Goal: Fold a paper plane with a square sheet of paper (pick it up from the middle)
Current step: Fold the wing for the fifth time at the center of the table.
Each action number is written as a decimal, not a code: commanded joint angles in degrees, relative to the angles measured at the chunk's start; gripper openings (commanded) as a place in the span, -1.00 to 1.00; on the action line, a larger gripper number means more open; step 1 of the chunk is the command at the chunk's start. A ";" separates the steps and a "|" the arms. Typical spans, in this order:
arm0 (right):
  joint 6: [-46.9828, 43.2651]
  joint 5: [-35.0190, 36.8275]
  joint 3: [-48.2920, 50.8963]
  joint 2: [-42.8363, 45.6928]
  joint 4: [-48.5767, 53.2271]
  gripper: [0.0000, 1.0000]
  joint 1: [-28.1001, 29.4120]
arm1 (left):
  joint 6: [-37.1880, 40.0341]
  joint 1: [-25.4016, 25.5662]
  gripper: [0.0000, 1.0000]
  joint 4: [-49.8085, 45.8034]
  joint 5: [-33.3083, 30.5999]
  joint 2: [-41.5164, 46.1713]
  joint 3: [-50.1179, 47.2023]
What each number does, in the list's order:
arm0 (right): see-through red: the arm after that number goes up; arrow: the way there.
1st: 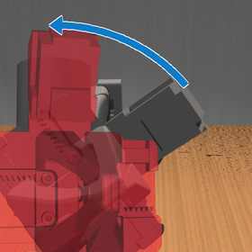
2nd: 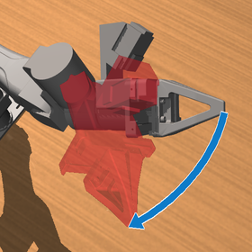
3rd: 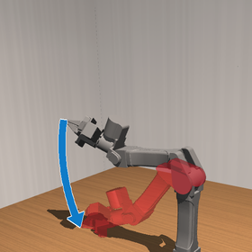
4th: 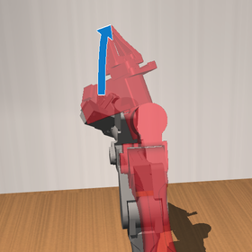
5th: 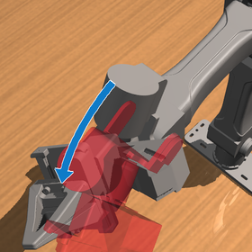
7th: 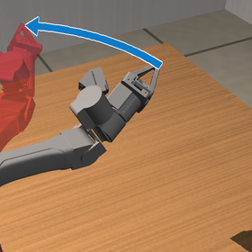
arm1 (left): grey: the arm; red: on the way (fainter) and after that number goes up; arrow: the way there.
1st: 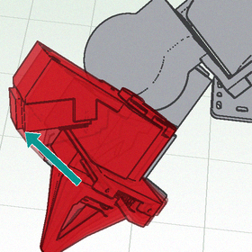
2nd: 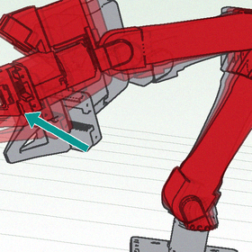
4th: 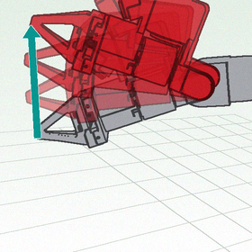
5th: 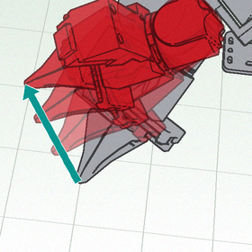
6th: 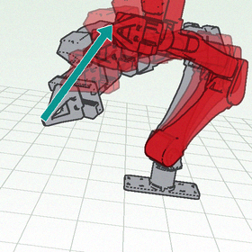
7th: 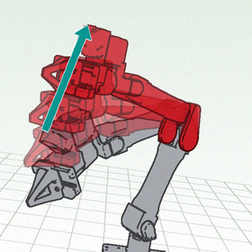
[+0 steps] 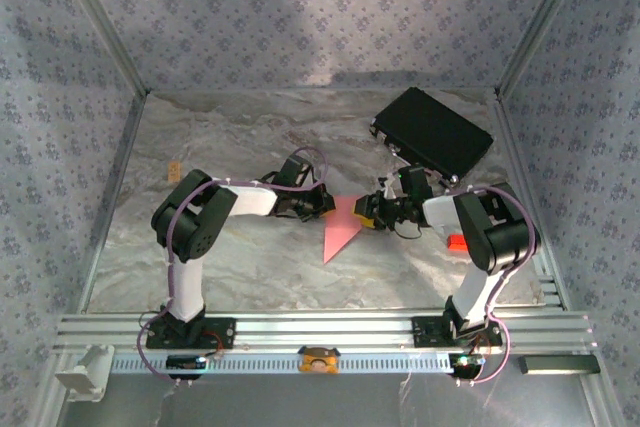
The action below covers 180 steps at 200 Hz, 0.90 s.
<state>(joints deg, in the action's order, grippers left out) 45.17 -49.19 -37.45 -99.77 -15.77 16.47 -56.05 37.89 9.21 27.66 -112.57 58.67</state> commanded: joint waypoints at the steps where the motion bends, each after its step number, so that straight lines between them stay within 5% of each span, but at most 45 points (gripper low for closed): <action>1: -2.22 -2.38 -1.68 -1.70 -0.20 -0.32 -0.53 | 0.15 -0.25 -0.86 -4.62 -0.24 0.43 -1.55; 98: -7.60 -1.25 -3.99 -1.74 6.64 -0.39 -0.72 | 0.15 -0.32 -0.85 -4.26 -0.30 0.95 -2.10; 180: -8.07 -1.71 -5.21 -3.29 7.75 -0.65 -0.77 | 0.29 -0.24 -0.82 -3.63 0.66 2.25 -2.08</action>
<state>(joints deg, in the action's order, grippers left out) 38.35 -50.02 -41.34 -102.35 -10.41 15.77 -56.05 37.89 8.99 27.68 -111.74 57.78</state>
